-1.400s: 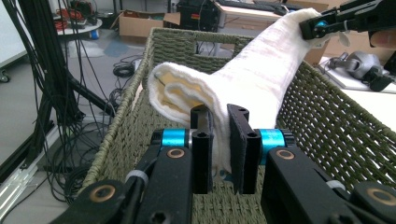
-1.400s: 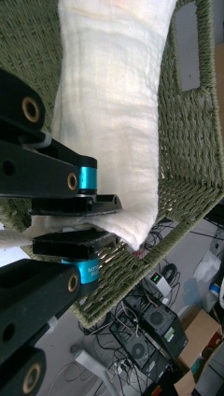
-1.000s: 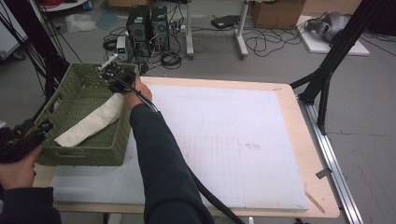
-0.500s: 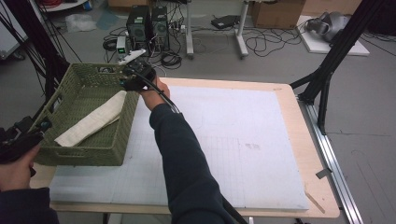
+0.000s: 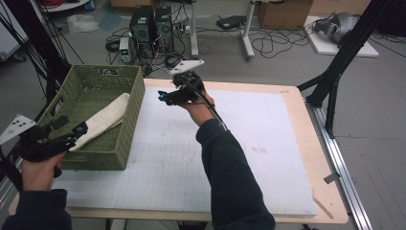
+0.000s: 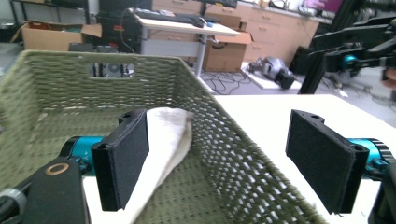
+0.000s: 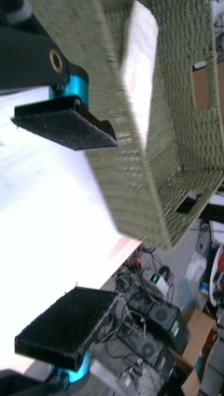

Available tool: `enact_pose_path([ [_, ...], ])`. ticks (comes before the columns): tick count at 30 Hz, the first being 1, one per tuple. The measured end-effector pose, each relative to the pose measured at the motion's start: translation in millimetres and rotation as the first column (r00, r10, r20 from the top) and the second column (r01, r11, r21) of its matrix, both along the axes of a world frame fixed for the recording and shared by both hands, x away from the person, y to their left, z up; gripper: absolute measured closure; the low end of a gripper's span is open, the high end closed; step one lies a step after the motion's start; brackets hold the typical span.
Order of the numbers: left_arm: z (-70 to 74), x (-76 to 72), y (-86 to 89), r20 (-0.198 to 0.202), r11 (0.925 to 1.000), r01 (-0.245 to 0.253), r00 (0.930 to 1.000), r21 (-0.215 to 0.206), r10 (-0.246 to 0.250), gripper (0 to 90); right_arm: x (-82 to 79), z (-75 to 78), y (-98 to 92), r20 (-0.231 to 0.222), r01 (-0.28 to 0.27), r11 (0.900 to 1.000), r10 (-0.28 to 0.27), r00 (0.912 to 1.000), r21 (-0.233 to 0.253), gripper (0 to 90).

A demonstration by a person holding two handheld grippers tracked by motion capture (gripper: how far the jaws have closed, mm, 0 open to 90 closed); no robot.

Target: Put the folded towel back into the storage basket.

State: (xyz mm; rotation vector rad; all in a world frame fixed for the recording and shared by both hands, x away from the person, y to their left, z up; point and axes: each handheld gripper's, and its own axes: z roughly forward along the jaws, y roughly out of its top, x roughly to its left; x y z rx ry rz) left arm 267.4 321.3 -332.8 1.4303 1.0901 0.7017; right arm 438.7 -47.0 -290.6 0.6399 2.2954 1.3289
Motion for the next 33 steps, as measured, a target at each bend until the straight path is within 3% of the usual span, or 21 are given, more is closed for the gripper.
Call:
enact_pose_path([
  [8,-0.4,10.0,-39.2,0.003,0.9955,0.085,0.9964,0.043,-0.085,22.9,-29.3,-21.8,-72.0,-0.026,0.072,0.997,-0.072,0.9971,0.022,12.1],
  [14,0.7,16.8,-66.9,0.011,0.9866,0.153,0.9880,0.056,-0.154,22.9,-48.6,-35.4,-117.0,-0.036,0.138,0.989,-0.137,0.9900,0.052,11.8],
  [26,-5.1,25.7,-111.1,0.012,0.9635,0.259,0.9653,0.067,-0.261,22.9,-92.5,-58.8,-181.7,-0.037,0.225,0.973,-0.223,0.9742,0.060,11.5],
  [33,-13.7,27.8,-134.3,0.012,0.9529,0.295,0.9551,0.073,-0.296,22.9,-112.3,-71.0,-210.5,-0.045,0.266,0.962,-0.263,0.9636,0.063,11.5],
])
